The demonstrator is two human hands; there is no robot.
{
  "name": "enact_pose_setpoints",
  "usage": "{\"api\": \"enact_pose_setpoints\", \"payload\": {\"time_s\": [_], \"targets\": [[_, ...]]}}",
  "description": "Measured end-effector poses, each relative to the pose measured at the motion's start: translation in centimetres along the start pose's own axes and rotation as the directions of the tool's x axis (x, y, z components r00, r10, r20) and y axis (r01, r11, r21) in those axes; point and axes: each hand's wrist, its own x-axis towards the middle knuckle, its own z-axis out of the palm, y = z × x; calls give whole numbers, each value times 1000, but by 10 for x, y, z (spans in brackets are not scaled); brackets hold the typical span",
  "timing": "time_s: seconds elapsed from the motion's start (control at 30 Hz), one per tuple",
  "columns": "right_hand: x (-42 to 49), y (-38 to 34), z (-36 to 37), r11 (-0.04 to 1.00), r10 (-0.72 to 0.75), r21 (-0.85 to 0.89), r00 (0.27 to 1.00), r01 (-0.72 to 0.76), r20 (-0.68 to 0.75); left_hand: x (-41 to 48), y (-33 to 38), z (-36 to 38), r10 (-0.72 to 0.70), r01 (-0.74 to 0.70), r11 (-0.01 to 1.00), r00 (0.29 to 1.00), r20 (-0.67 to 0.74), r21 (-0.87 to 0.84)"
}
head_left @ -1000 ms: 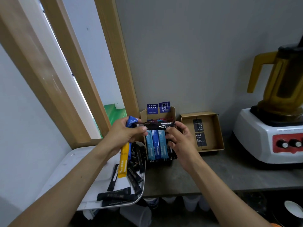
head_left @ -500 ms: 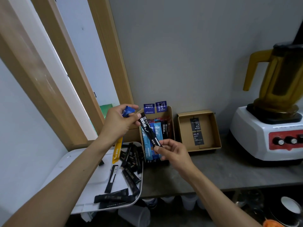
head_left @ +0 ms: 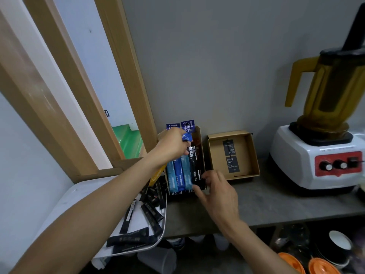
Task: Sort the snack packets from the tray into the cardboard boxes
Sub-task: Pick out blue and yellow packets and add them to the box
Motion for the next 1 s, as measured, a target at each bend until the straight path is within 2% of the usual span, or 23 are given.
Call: {"api": "enact_pose_setpoints", "payload": {"time_s": [0.23,0.37,0.53,0.67,0.73,0.83,0.93,1.0], "targets": [[5,-1,7,985,-168,-28,982,172,89,18,8,18,-41,40,993,999,9,109],[11,-10,9,976,-198,-69,974,206,108,22,10,20,-41,44,994,999,-34,99],[16,-17,11,966,-190,-154,974,209,125,23,9,20,-56,57,998,998,-18,39],[17,-19,13,947,-244,-170,954,273,174,21,5,16,-39,39,999,999,-10,14],[19,-19,16,940,-249,-182,943,290,219,20,3,12,-13,12,998,1000,-26,-61],[21,-21,18,944,-233,-178,944,278,235,19,0,4,-14,-17,969,992,-122,-245],[19,-21,19,960,-202,-147,954,237,219,15,-7,-2,-19,-62,854,989,-150,-517],[17,-22,17,988,-150,-11,978,153,142,8,-12,-6,-17,-81,762,989,-144,-642]]}}
